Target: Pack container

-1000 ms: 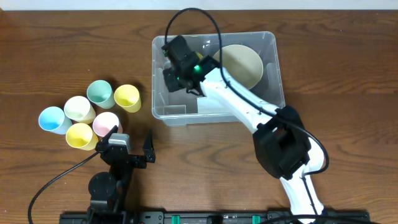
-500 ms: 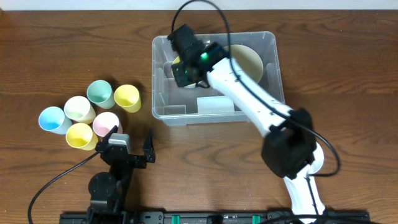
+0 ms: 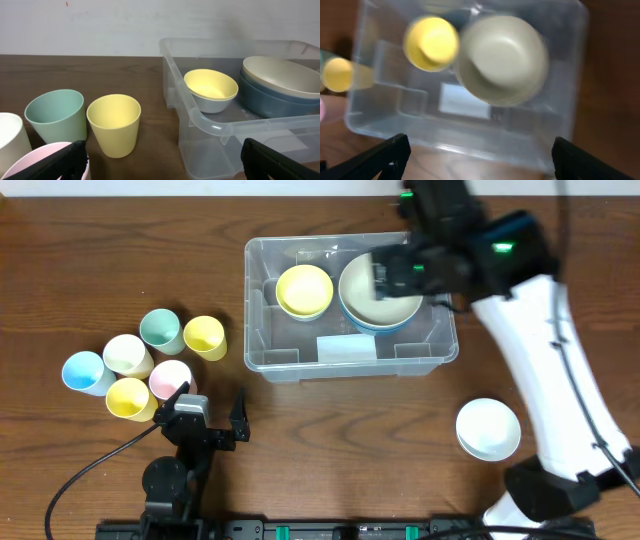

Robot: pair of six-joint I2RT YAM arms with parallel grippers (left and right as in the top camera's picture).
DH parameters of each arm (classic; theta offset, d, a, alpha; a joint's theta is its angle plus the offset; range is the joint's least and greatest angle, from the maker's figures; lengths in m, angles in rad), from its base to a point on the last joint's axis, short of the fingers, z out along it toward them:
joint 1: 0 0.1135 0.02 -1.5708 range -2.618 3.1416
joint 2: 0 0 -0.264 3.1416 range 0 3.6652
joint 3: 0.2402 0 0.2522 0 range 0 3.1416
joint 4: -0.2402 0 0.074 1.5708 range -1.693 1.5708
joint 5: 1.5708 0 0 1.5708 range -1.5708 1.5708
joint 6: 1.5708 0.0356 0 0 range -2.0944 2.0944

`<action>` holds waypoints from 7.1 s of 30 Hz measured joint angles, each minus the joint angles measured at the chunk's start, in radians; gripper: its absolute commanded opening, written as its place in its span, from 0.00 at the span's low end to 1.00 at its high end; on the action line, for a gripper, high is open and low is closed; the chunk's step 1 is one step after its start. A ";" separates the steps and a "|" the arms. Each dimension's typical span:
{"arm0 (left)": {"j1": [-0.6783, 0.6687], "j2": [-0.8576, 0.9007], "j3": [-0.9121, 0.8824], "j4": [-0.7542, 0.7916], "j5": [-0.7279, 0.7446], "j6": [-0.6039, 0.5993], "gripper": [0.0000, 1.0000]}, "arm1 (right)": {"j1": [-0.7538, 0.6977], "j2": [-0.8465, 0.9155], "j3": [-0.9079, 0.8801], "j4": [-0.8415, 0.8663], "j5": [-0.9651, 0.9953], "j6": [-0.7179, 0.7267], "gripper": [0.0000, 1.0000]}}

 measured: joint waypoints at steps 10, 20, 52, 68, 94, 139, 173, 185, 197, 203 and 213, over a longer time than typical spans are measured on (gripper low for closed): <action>0.000 0.000 0.000 0.000 0.000 0.000 0.98 | -0.137 -0.183 -0.036 -0.201 0.082 0.079 0.91; 0.000 0.000 0.000 0.000 0.000 0.000 0.98 | -0.204 -0.561 -0.463 -0.176 0.169 0.269 0.99; 0.000 0.000 0.000 0.001 0.000 0.000 0.98 | -0.739 -0.588 -1.487 0.601 0.016 0.473 0.66; 0.000 0.000 0.000 0.001 0.000 0.000 0.98 | -0.739 -0.519 -1.524 0.648 -0.011 0.439 0.17; 0.000 0.000 0.000 0.001 0.000 0.000 0.98 | -0.739 -0.525 -1.574 0.804 -0.037 0.410 0.01; 0.000 0.000 0.000 0.001 0.000 0.000 0.98 | 0.127 -0.068 -0.698 1.010 -0.055 0.107 0.02; 0.000 0.000 0.000 0.001 0.000 0.000 0.98 | 0.127 0.158 -0.698 1.202 -0.055 0.117 0.84; 0.000 0.000 0.000 0.001 0.000 0.000 0.98 | 0.127 0.106 -0.468 0.734 -0.128 0.086 0.99; 0.000 0.000 0.000 0.001 0.000 0.000 0.98 | -0.109 -0.313 -0.338 0.290 -0.005 0.078 0.99; 0.000 0.000 0.000 0.001 0.000 0.000 0.98 | -0.273 -0.362 -0.337 0.147 0.125 0.078 0.99; 0.000 0.000 0.000 0.001 0.000 0.000 0.98 | -0.352 -0.274 -0.337 0.092 0.210 0.076 0.99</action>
